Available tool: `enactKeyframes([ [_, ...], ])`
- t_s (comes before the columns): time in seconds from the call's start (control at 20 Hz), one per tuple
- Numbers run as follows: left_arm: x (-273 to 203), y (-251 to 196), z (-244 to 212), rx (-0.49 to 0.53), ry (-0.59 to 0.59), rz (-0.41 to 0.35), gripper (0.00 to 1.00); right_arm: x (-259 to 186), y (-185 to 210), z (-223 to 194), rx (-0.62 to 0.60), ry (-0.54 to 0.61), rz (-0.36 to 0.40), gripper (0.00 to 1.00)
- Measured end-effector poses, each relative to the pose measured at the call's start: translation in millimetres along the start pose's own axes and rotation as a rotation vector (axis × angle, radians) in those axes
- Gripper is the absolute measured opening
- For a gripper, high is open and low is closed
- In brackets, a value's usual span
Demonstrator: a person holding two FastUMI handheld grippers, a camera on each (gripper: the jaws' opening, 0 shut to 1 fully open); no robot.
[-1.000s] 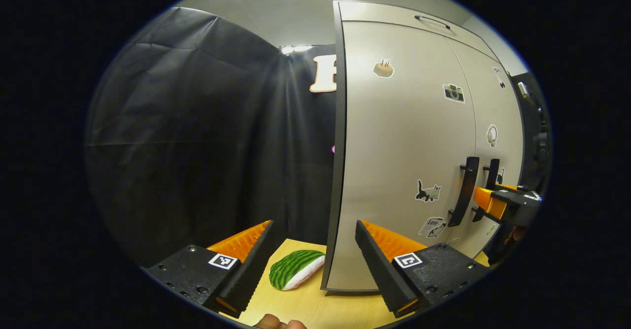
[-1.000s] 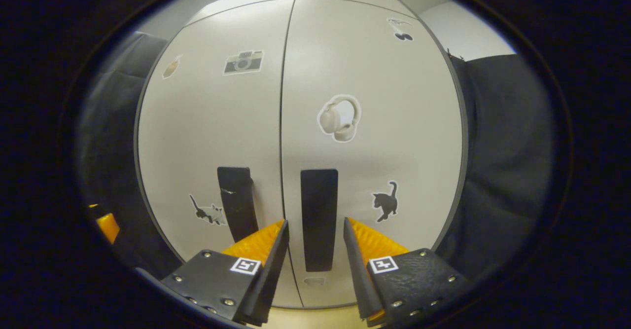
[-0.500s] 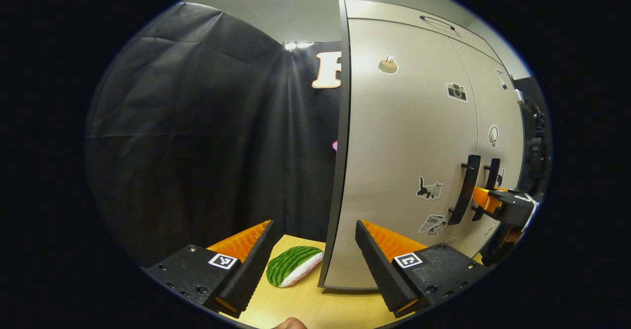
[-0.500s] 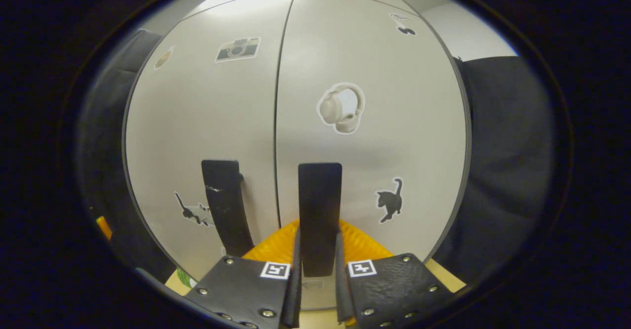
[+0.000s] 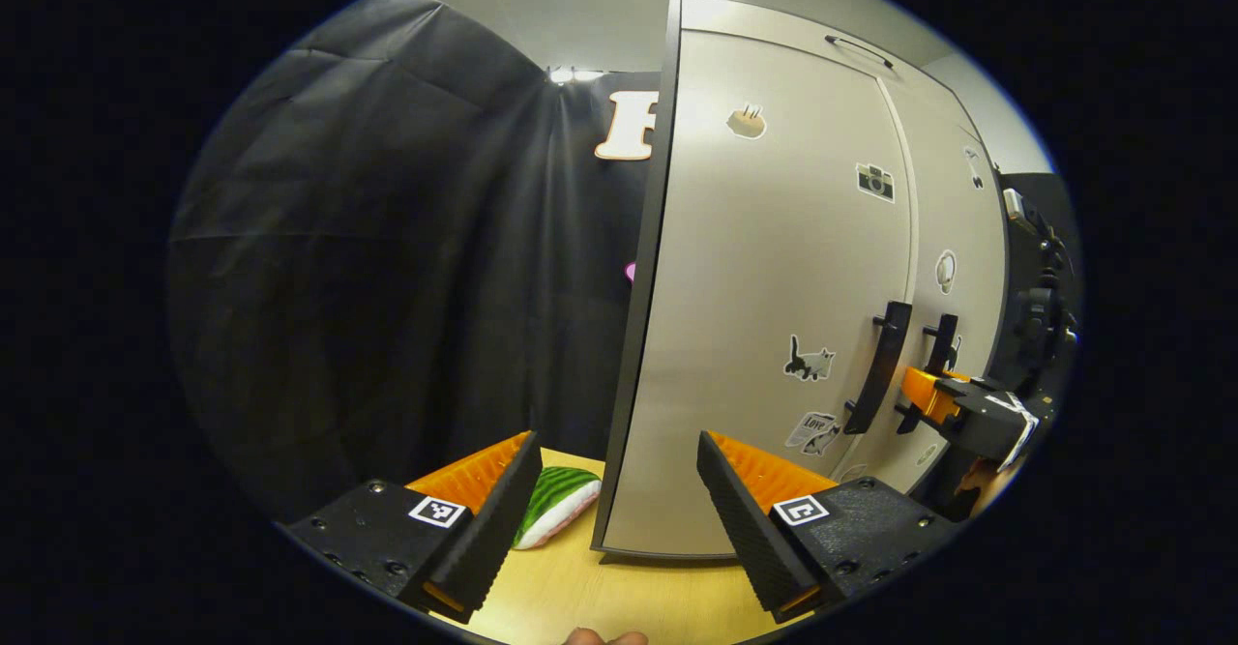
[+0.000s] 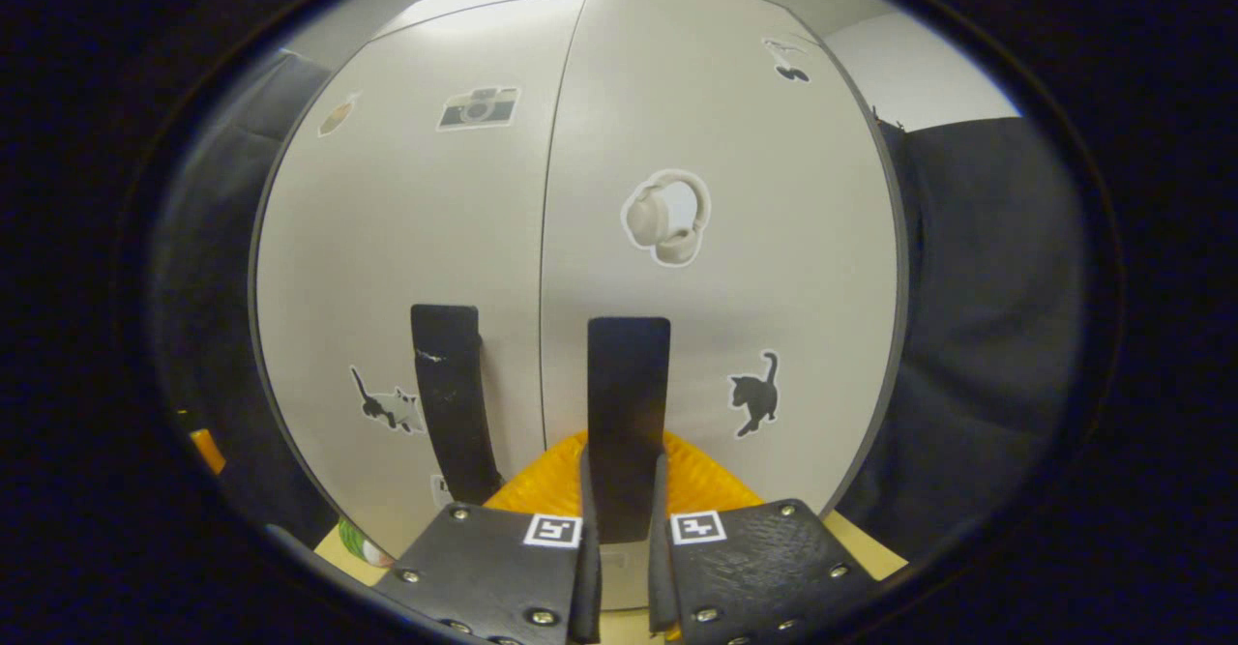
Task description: Open the right door of the double-door shoe cabinet with the right hand, and open the left door with the left hand.
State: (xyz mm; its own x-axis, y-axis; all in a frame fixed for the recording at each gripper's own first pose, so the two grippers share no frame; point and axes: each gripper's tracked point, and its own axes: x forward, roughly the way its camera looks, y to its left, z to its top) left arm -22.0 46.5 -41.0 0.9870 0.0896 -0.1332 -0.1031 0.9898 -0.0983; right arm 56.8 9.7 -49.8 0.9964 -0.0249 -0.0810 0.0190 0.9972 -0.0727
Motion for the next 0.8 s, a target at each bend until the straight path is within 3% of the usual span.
enactKeyframes([
  [0.8, -23.0, -15.5, -0.3, 0.023, 0.007, -0.102, 1.0, -38.6, -28.7, 1.8, 0.026, -0.031, -0.078, 0.19],
])
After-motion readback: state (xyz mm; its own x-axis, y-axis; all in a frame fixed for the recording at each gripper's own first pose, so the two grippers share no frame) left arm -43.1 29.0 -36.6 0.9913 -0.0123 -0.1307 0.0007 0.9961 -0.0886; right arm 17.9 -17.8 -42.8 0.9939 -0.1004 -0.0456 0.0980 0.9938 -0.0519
